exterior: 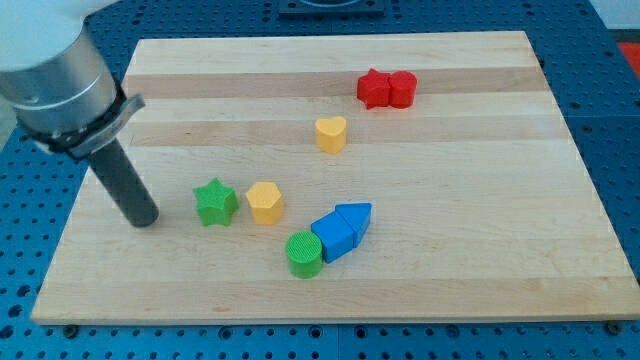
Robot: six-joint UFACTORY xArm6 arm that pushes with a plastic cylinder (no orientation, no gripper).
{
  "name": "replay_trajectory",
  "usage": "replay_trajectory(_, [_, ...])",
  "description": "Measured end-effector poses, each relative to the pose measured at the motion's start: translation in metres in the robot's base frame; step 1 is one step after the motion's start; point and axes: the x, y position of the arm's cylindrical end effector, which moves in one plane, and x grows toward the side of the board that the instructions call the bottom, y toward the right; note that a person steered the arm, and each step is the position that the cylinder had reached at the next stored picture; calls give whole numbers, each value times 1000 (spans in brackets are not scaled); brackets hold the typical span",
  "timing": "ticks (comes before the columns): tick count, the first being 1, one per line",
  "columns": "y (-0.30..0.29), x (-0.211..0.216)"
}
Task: Push the green star along with the yellow hexagon into the blue blocks
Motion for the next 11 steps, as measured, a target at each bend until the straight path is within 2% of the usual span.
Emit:
replay_trajectory(5, [151,-4])
replay_trajectory(6, [144,-8])
replay_trajectory(7, [129,-40])
replay_trajectory(8, [160,-54])
replay_trajectory(9, [191,-54])
replay_trajectory(11, [189,-31])
